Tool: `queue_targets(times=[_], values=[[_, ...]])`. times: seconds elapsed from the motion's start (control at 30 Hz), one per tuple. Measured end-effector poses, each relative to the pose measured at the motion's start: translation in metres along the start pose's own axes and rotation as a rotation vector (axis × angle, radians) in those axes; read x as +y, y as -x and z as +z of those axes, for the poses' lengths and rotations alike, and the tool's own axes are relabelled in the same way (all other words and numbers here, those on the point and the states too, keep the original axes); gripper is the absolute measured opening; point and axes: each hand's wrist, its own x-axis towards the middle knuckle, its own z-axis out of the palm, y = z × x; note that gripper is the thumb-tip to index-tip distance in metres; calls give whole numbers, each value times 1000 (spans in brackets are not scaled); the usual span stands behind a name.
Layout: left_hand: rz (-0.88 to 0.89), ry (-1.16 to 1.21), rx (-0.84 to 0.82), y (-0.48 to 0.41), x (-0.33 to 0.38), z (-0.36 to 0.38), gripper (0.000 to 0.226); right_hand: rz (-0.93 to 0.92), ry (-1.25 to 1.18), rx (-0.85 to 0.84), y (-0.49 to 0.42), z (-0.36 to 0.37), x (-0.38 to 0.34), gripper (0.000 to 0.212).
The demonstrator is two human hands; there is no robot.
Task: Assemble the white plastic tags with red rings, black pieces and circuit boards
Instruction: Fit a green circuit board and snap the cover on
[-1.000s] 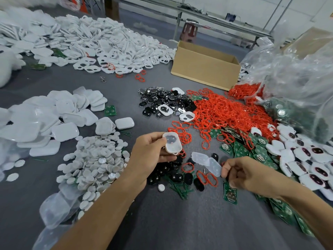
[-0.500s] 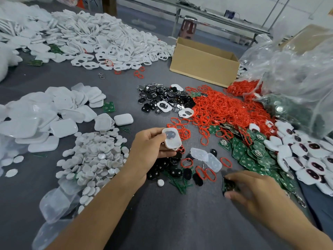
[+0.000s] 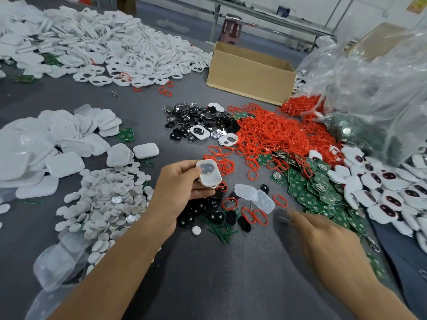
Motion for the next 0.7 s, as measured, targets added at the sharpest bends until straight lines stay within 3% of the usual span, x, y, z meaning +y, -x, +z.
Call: queue_targets(times=[0.17,0.37,0.6,0.7], values=[[-2,-10,9,-2,-2,-1,24,-7,-3,40,6,14,-2,31],[-6,-15,-1,-1,-3,1,25,-92,64,91,9,24,-3,26],[-2,-26,2,-1,-4,0,24,-88,28,73,6,24,0,48],[-6,-30,-1,-2,-5,0,24,-115,33,104,5,25,-2,30]])
